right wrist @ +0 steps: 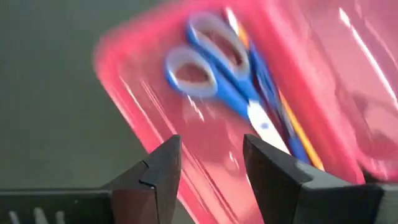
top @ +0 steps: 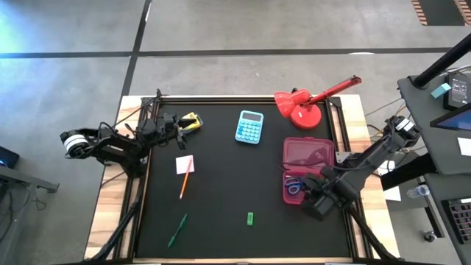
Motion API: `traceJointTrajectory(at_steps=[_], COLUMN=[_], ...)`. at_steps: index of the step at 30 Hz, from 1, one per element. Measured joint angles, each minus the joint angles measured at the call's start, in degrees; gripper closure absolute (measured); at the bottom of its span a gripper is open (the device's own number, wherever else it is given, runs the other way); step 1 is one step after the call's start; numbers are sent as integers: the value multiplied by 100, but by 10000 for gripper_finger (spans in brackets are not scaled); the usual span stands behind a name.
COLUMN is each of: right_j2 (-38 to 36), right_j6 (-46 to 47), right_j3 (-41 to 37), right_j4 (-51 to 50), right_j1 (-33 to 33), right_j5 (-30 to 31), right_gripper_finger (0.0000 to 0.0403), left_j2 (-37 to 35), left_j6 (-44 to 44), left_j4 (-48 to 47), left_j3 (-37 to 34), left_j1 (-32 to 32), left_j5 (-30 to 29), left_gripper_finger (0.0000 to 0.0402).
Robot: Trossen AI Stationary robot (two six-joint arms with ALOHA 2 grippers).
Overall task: Pack school essentials
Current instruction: Put the green eraser into the pink supply box
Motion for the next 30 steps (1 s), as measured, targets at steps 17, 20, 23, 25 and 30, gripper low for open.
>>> traceJointTrajectory(at_steps=[17,20,23,25,30], right_j2=[1030,1436,1913,2243,2944], right_j6=[723,855,800,565,-80], right_j3=[353,555,911,1235,2046], right_j4=[2883,2889,2880,2872,2634], right_j1=[-595,-777,-949,-1050,-1285], right_j5=[1269,376,-466,-729,-953], right_gripper_finger=[215,194,179,174,174], left_j2=[0,0,0,-2,0], left_j6=[2,0,0,2,0], left_j4=[0,1,1,2,1], left_j3=[0,-1,0,-2,0], left_j1=[0,-1,-2,0,-2], left_j5=[2,2,2,0,2], left_gripper_finger=[167,167,167,167,167])
